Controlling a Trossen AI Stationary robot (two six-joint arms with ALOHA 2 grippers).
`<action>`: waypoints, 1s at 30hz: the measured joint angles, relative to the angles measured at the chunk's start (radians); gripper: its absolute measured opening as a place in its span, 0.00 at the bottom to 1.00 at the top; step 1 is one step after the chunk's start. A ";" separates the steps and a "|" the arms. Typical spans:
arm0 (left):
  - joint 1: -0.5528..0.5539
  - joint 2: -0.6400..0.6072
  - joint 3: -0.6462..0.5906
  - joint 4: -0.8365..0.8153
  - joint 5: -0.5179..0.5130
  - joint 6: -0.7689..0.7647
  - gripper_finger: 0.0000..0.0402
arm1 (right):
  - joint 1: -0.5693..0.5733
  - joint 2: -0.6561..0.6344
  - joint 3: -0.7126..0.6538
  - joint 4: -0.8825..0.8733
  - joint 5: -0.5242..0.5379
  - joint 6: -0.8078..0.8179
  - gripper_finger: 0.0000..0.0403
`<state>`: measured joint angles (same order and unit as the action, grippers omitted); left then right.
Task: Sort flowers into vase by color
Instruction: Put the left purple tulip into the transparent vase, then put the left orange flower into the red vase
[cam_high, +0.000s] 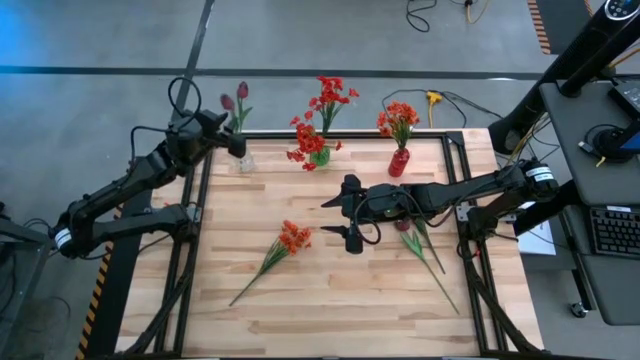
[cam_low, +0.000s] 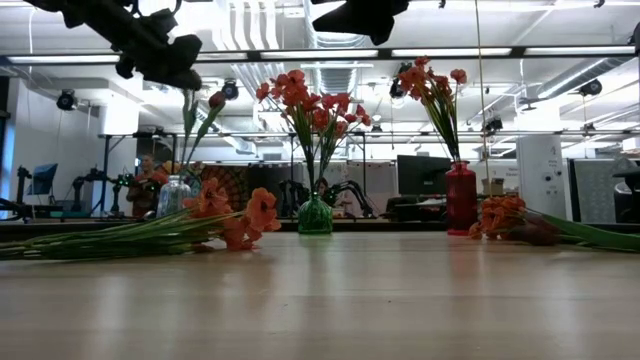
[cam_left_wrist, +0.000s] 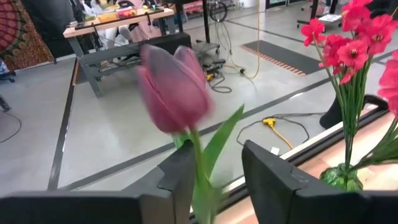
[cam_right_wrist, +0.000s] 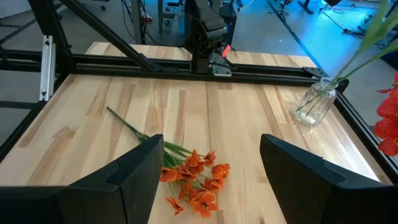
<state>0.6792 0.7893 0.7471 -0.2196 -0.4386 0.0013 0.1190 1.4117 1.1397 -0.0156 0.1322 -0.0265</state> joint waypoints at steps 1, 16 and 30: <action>0.000 -0.002 0.000 -0.011 0.000 0.000 0.31 | 0.000 0.000 0.000 -0.002 0.000 0.000 0.65; -0.003 -0.098 0.100 -0.390 0.003 -0.113 0.42 | 0.000 0.000 0.000 -0.034 0.000 0.031 0.65; -0.174 -0.196 0.068 -0.433 0.169 -0.232 0.42 | 0.001 -0.001 0.018 -0.379 -0.001 0.284 0.65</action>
<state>0.5051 0.5932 0.8155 -0.6529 -0.2695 -0.2308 0.1196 1.4109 1.1579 -0.3948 0.1308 0.2574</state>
